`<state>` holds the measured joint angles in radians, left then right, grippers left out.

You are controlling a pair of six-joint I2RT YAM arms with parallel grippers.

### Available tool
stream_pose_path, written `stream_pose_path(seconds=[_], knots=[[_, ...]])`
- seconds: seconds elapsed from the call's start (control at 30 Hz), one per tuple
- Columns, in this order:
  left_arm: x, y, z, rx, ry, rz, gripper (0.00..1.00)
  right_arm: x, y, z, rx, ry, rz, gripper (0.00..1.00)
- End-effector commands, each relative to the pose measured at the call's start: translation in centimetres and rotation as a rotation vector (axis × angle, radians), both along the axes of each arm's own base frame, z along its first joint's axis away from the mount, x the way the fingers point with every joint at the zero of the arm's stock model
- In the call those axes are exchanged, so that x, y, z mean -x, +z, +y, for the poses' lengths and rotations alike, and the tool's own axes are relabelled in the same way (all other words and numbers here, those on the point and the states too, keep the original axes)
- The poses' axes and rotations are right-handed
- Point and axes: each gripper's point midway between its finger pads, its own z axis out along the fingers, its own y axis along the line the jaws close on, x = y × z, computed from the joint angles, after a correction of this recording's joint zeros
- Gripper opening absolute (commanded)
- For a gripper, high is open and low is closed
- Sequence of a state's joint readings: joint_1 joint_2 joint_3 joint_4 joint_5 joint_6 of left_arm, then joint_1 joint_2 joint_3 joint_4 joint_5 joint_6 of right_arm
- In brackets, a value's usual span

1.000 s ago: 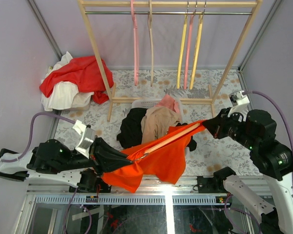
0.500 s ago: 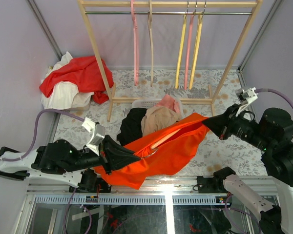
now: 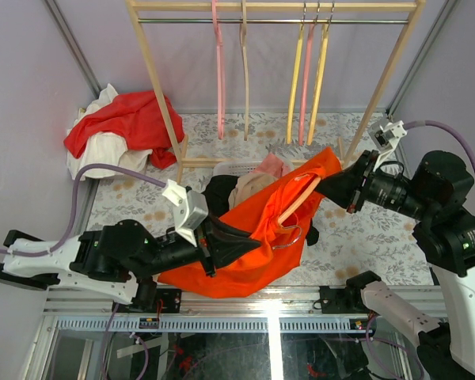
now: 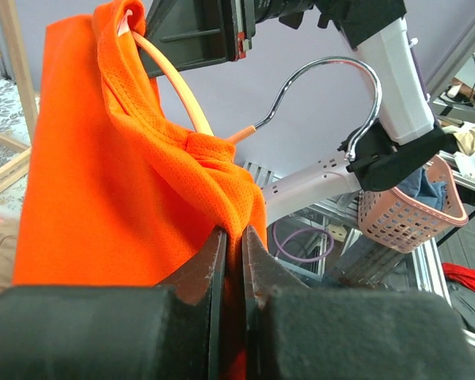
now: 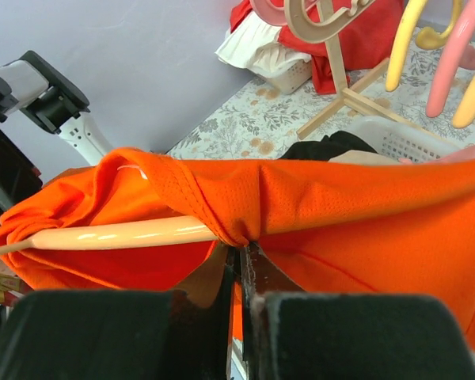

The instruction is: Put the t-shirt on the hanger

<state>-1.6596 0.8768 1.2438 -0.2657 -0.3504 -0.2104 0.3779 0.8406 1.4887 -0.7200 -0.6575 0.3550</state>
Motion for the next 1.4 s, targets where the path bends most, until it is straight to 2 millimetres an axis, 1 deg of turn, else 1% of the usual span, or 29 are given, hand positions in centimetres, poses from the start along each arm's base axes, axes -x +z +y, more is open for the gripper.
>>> stream_pose_path(seconds=[0.0, 0.1, 0.17, 0.23, 0.37, 0.47, 0.5, 0.53, 0.63, 0.7, 0.83, 0.93, 1.07, 1.2, 1.3, 1.37], knots=[[6.5, 3.9, -0.1, 0.111, -0.199, 0.015, 0.0, 1.6, 2.5, 0.4, -0.025, 0.088, -0.095, 0.06], [6.6, 2.9, -0.3, 0.095, -0.21, 0.038, 0.0, 2.2, 2.5, 0.3, -0.021, 0.1, -0.115, 0.23], [6.5, 2.0, -0.2, 0.082, -0.213, 0.057, 0.0, 2.6, 2.0, 0.3, -0.02, 0.111, -0.116, 0.31], [6.2, 1.0, 0.4, 0.07, -0.206, 0.079, 0.0, 3.1, 1.3, 0.3, -0.02, 0.135, -0.107, 0.38], [5.9, -0.4, 2.6, 0.086, -0.216, 0.122, 0.0, 4.5, 0.8, 0.4, -0.035, 0.18, -0.116, 0.5], [5.4, -0.2, 4.8, 0.132, -0.225, 0.152, 0.0, 5.2, 1.2, 0.7, -0.055, 0.226, -0.124, 0.54], [5.2, -0.1, 5.5, 0.143, -0.227, 0.161, 0.0, 5.3, 1.4, 0.8, -0.059, 0.236, -0.127, 0.6], [5.0, 0.2, 6.2, 0.16, -0.232, 0.172, 0.0, 5.2, 1.6, 0.8, -0.059, 0.234, -0.133, 0.61], [5.0, 0.3, 7.5, 0.172, -0.249, 0.182, 0.0, 4.6, 2.0, 0.8, -0.057, 0.219, -0.142, 0.61], [5.0, 0.3, 8.2, 0.178, -0.259, 0.189, 0.0, 3.6, 1.8, 0.7, -0.036, 0.177, -0.145, 0.6], [5.0, 0.5, 10.0, 0.204, -0.289, 0.21, 0.0, 0.8, 1.0, -0.1, 0.029, 0.051, -0.141, 0.57], [5.1, 0.7, 11.2, 0.218, -0.317, 0.232, 0.0, -0.8, 0.8, -0.4, 0.053, -0.003, -0.156, 0.56], [5.7, 0.9, 12.3, 0.22, -0.364, 0.257, 0.0, -2.1, 1.0, -0.5, 0.08, -0.031, -0.195, 0.57], [6.5, 1.3, 13.0, 0.228, -0.418, 0.285, 0.0, -2.3, 1.3, 0.3, 0.079, 0.021, -0.218, 0.59], [6.9, 1.3, 13.1, 0.224, -0.441, 0.307, 0.0, -1.6, 1.7, 1.1, 0.046, 0.096, -0.231, 0.61], [7.0, 1.2, 13.0, 0.219, -0.443, 0.313, 0.0, -0.6, 1.8, 1.7, 0.022, 0.158, -0.233, 0.61]])
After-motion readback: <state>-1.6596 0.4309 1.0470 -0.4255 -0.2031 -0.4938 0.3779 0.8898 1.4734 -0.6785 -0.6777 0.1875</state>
